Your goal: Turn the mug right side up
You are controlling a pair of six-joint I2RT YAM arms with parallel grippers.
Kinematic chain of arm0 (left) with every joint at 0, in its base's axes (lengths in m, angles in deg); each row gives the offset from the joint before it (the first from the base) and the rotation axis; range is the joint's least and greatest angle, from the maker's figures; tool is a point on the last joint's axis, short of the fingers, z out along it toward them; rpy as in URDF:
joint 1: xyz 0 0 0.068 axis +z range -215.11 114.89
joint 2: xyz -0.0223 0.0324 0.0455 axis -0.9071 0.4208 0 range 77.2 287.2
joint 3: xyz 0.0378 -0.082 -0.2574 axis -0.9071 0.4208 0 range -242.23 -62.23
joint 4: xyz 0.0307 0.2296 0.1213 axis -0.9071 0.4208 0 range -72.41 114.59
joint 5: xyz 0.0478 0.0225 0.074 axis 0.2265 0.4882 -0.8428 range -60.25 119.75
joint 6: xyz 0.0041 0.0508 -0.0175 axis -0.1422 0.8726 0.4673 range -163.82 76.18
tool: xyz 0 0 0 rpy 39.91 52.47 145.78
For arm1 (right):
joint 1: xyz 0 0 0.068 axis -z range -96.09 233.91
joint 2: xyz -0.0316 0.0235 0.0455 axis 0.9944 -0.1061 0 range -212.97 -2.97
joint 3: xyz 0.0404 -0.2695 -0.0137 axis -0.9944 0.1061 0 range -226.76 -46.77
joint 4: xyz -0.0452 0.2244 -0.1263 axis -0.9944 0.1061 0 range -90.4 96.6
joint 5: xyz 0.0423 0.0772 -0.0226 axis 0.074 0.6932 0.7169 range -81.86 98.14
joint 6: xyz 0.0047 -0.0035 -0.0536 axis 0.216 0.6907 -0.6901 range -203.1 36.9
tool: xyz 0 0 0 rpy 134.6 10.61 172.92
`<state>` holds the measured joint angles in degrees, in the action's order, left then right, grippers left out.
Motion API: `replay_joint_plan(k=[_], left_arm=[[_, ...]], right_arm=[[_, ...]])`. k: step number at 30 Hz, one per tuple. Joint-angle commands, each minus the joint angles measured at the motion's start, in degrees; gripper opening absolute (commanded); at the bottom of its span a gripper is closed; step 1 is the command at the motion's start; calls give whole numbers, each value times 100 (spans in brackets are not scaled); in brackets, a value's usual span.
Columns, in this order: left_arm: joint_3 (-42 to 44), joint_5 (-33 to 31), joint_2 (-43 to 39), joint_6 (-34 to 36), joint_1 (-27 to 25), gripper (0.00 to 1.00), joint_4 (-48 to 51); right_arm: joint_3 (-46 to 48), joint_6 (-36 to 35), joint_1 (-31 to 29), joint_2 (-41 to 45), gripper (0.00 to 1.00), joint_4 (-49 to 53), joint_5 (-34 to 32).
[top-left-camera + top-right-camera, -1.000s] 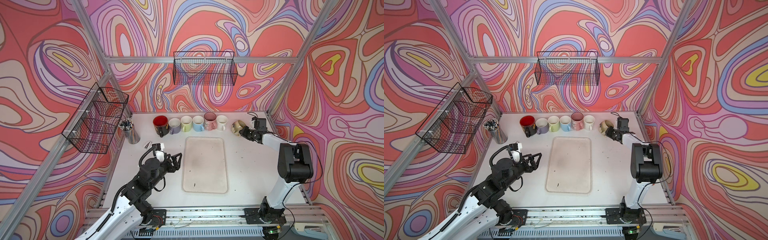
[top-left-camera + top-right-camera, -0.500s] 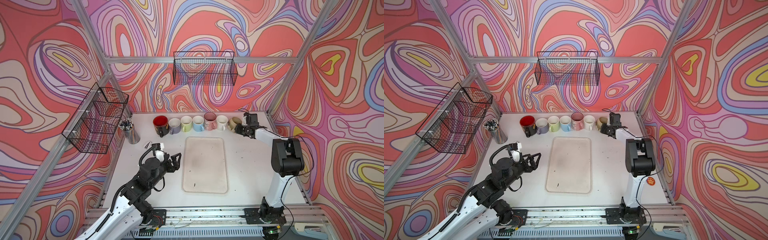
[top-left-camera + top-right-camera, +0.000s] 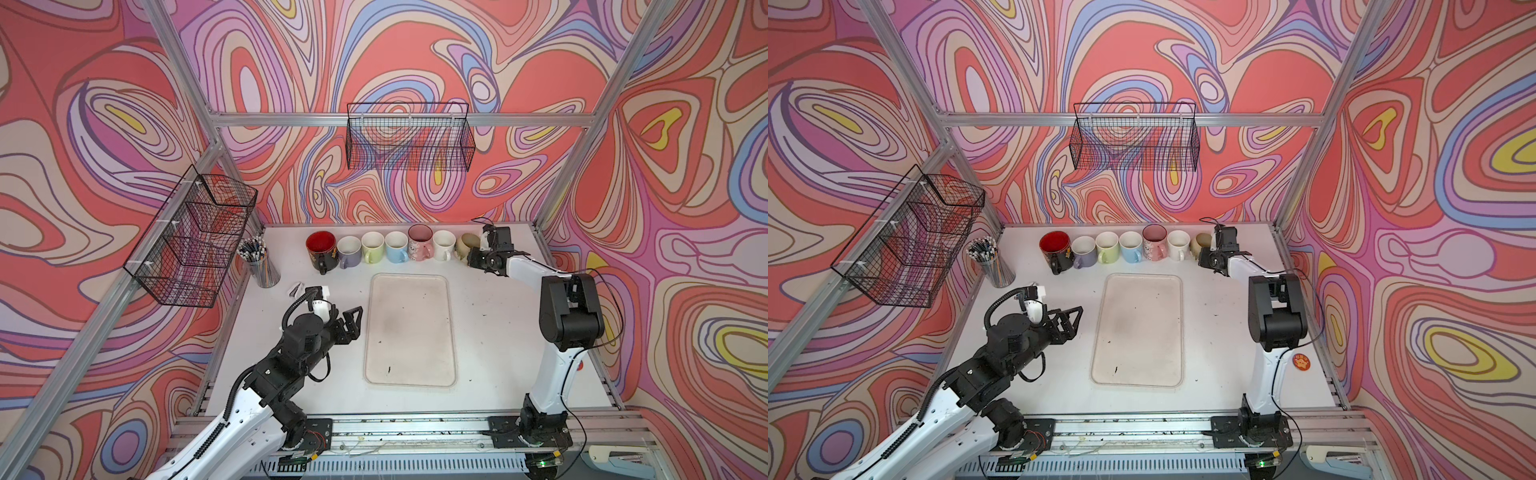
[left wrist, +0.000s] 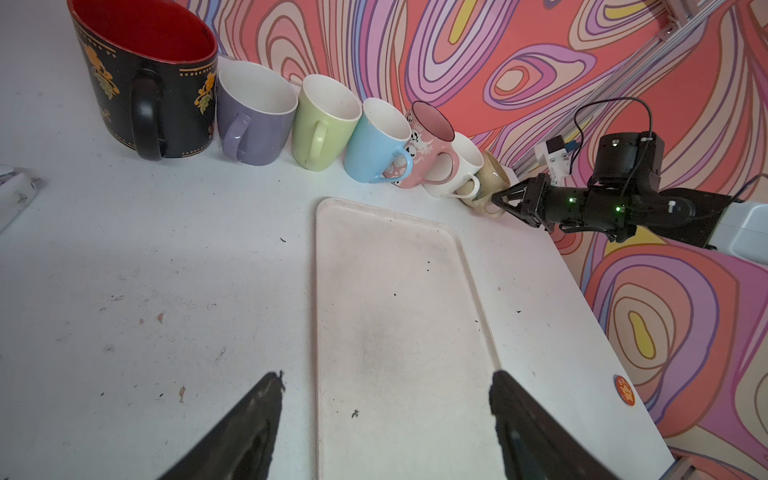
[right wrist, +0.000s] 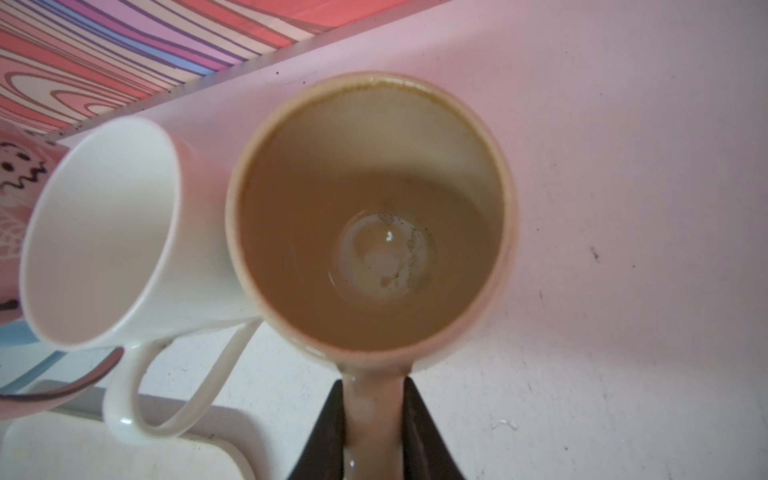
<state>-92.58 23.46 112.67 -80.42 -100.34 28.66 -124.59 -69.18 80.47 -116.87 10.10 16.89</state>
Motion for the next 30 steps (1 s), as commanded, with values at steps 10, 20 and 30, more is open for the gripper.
replay_joint_plan(k=[10,20,30], left_arm=[[-346,-134,-60,23,-5,82,360],[-1279,-505,211,711,-2,87,1600],[-2246,-589,655,1232,6,93,2497]], right_arm=[[131,15,-49,60,39,85,-65],[572,75,-45,1182,47,4,43],[2352,241,-49,3097,62,-879,-103]])
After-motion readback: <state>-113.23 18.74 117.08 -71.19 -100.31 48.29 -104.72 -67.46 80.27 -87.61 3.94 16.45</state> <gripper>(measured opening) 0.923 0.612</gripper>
